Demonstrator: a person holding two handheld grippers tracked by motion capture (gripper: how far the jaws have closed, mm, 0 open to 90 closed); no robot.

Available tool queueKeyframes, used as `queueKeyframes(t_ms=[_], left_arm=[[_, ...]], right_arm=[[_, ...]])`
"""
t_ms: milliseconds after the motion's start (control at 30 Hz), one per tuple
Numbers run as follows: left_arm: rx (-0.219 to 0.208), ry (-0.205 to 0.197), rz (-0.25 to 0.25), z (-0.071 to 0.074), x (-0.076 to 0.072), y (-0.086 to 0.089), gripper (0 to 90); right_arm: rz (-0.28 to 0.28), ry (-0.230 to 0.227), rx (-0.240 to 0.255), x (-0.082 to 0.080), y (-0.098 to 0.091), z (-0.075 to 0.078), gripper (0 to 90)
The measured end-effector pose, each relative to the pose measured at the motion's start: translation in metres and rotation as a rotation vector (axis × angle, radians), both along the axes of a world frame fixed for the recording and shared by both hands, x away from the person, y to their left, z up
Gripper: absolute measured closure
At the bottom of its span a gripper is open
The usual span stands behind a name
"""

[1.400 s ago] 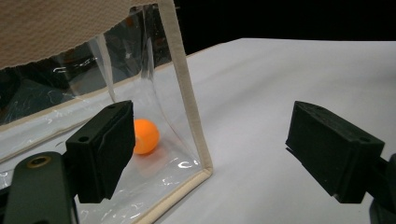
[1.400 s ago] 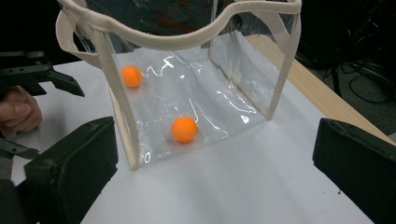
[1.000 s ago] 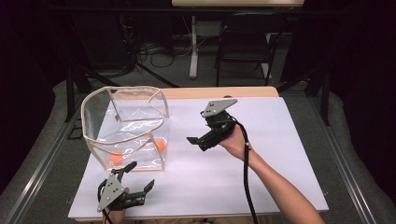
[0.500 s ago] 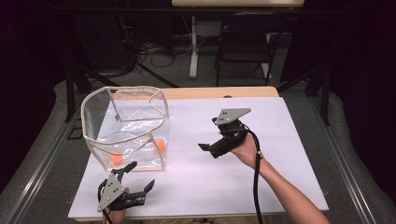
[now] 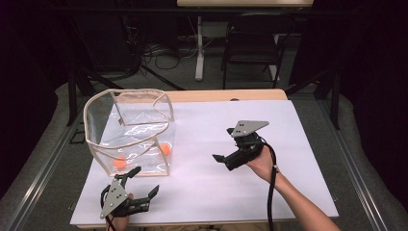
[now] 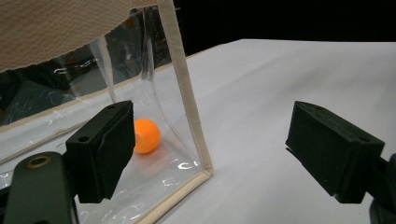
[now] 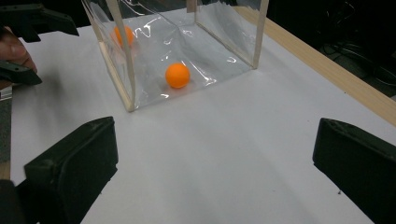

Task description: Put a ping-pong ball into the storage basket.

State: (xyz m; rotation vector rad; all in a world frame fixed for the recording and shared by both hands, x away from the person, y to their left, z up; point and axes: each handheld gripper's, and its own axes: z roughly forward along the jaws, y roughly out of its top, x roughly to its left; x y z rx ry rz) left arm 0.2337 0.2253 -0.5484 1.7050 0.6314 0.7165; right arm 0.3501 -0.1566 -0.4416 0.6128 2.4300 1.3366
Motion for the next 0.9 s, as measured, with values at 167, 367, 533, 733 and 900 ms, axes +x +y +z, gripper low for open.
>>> queueKeyframes(t_ms=[167, 367, 533, 733, 900], left_arm=[[0.0, 0.0, 0.0, 0.0, 0.0, 0.0, 15.6], [0.0, -0.001, -0.001, 0.0, 0.0, 0.0, 15.6], [0.001, -0.002, -0.002, 0.0, 0.0, -0.001, 15.6], [0.0, -0.001, -0.001, 0.0, 0.0, 0.0, 15.6], [0.001, 0.001, -0.001, 0.0, 0.0, -0.001, 15.6]], right_arm=[[-0.013, 0.002, 0.003, -0.004, -0.007, -0.006, 0.0], [-0.029, 0.004, 0.004, -0.009, -0.015, -0.013, 0.0], [-0.043, 0.016, 0.004, -0.013, -0.023, -0.02, 0.0], [-0.062, 0.031, -0.011, -0.019, -0.033, -0.03, 0.0], [-0.076, 0.048, -0.037, -0.025, -0.04, -0.039, 0.0]])
